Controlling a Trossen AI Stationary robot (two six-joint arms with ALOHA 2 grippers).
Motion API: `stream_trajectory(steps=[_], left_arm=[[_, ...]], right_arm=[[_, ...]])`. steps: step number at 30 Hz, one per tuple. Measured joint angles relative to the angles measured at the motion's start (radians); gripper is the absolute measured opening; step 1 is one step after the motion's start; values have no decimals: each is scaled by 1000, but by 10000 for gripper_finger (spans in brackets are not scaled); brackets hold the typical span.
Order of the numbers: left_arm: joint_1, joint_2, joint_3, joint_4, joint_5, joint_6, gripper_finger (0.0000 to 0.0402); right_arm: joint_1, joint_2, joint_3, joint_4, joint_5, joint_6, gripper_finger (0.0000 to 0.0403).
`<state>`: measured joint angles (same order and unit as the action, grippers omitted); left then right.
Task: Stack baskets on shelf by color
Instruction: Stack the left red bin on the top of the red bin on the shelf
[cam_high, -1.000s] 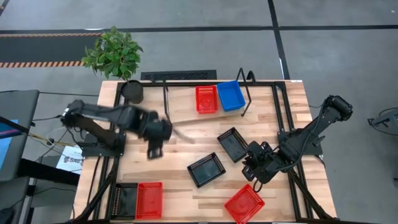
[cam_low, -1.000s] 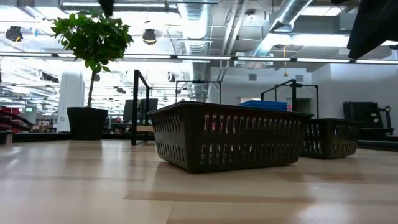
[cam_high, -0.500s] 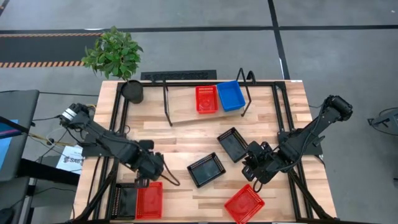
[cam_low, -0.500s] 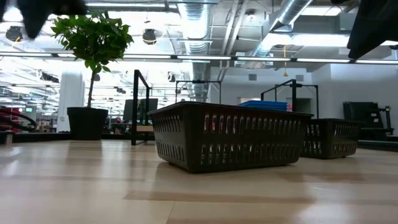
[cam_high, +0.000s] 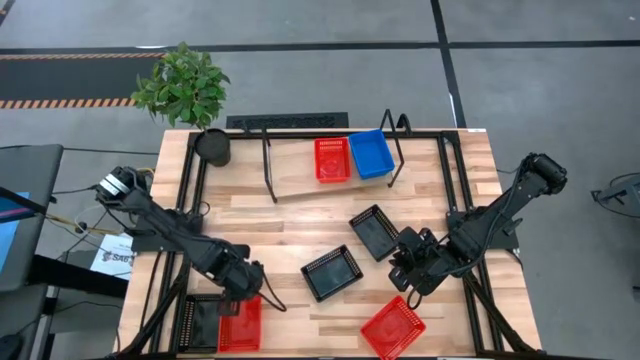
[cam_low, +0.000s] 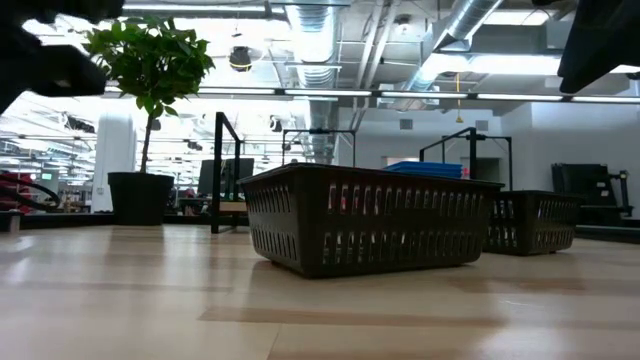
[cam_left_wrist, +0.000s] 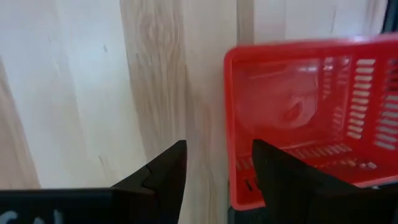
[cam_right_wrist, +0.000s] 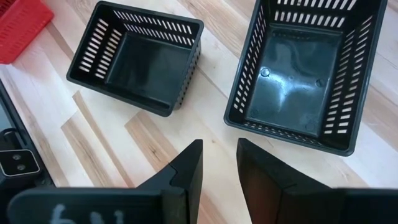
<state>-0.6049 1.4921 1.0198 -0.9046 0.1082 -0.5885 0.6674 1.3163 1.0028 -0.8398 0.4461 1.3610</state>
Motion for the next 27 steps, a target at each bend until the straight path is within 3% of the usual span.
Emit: stream_trajectory(steps=[8, 27], left_arm=[[-13, 0, -58, 85, 8, -27, 168], [-13, 0, -61, 129, -14, -52, 168]], right_arm=[[0, 0, 0, 0, -3, 0, 122], [0, 0, 0, 3, -4, 0, 122]])
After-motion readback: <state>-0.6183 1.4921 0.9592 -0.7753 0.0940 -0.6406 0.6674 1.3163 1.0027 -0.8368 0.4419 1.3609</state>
